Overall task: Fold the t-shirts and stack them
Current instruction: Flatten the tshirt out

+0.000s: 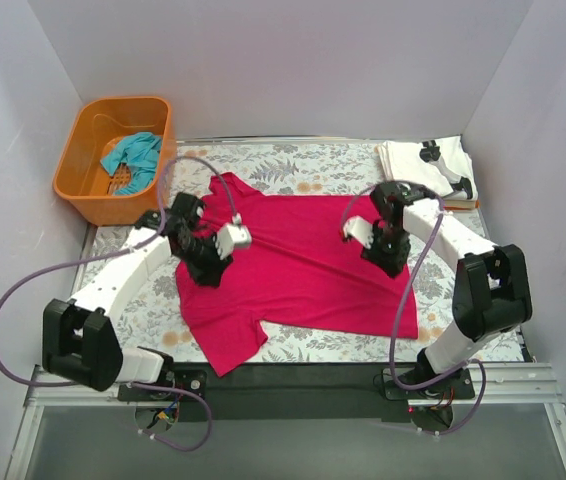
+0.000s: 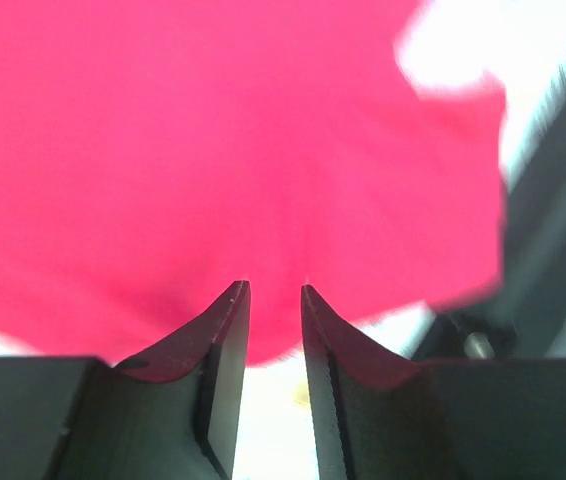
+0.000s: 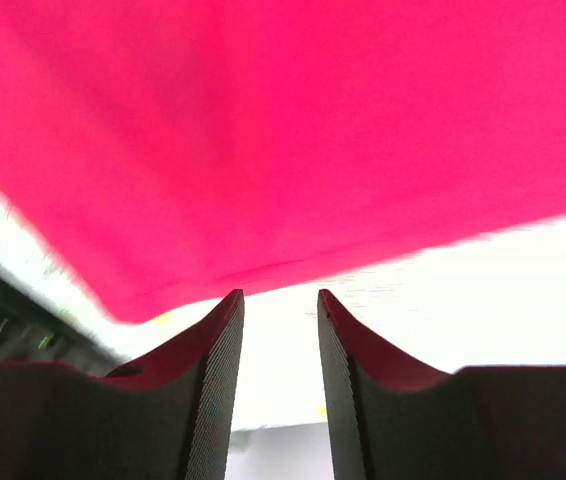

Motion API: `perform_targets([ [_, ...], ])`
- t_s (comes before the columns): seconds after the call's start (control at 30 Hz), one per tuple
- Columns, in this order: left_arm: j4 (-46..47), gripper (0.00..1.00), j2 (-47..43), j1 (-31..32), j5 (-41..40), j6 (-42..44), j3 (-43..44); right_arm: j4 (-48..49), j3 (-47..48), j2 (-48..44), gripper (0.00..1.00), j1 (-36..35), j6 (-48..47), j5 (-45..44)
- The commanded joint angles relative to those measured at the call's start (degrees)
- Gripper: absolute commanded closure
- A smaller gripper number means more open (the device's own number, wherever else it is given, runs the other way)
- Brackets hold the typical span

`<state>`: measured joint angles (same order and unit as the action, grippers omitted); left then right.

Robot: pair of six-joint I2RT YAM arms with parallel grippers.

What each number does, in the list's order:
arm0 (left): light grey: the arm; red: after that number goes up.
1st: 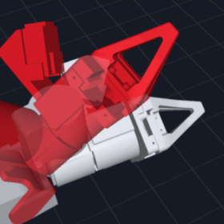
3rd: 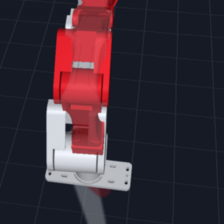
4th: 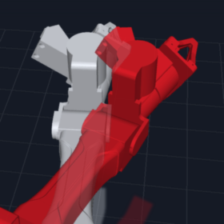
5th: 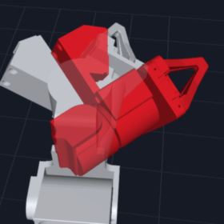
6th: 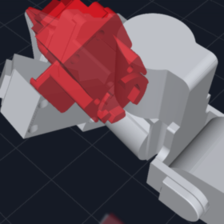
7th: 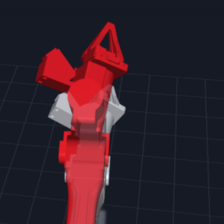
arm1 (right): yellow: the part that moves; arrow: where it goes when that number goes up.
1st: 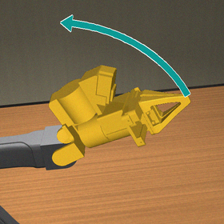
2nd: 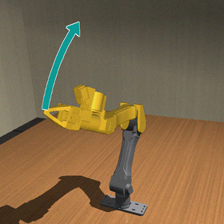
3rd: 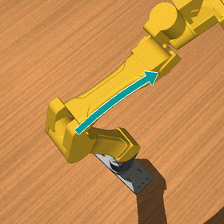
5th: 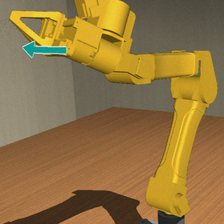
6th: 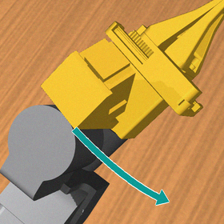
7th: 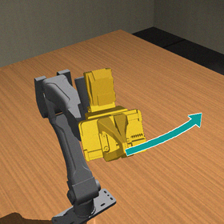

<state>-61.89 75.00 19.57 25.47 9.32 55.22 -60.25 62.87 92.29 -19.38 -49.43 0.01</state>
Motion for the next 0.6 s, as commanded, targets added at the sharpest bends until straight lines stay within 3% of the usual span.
perform_targets([
  [0.0,9.18,0.72,8.36,-4.27,3.10,-10.09,14.45,0.57,14.26,3.30,0.63,2.06,2.74,4.47],
  [0.1,20.62,0.69,18.55,-7.61,-1.29,-20.18,24.62,3.20,25.87,11.56,0.68,4.69,6.61,2.64],
  [0.33,32.00,0.53,43.86,-10.34,-8.76,-30.14,49.75,7.87,49.85,28.71,0.65,5.75,9.70,-4.84],
  [0.43,33.50,0.50,54.32,-10.52,-13.67,-32.34,60.91,8.39,55.33,35.22,0.62,5.84,9.18,-8.09],
  [0.57,33.23,0.45,62.19,-11.22,-16.94,-32.44,69.40,12.08,56.75,39.01,0.55,5.93,6.90,-9.76],
])
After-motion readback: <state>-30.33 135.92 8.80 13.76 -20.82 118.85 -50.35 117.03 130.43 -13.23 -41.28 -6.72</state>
